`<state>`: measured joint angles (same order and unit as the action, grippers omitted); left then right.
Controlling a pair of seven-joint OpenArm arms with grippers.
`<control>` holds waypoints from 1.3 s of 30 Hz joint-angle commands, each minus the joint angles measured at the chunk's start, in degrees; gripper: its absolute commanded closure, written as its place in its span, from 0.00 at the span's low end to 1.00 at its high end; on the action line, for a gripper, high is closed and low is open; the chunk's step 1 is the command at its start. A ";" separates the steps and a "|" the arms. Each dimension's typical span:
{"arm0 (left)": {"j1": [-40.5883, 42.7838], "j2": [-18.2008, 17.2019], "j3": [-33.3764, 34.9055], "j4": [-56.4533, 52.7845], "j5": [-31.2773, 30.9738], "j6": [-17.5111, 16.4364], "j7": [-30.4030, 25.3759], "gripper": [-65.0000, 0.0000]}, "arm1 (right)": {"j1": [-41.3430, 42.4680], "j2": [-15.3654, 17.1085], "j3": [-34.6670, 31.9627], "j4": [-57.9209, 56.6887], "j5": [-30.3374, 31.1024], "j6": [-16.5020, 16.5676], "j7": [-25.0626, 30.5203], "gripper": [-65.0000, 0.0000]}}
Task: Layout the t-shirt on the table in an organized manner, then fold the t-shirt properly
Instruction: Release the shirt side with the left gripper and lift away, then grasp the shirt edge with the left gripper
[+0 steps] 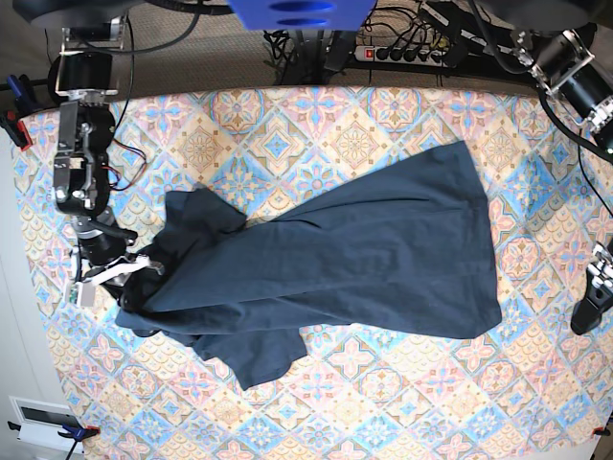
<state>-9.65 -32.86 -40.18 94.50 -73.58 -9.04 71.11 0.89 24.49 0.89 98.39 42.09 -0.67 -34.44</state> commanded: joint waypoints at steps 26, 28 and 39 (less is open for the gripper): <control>5.30 13.30 20.80 -21.14 16.13 -0.24 -2.76 0.31 | 0.83 2.28 0.30 1.52 0.07 0.18 2.04 0.99; 5.30 14.18 21.50 -21.14 17.19 -0.24 -2.76 0.33 | 0.83 2.28 0.30 1.52 0.07 0.18 2.04 0.99; 3.36 13.65 19.92 -20.87 5.14 -2.35 -2.23 1.00 | 0.83 2.28 0.30 1.52 0.07 0.18 2.04 0.99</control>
<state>-5.61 -17.87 -19.62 72.55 -67.79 -10.98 69.45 0.60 25.78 0.71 98.70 42.00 -0.93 -34.28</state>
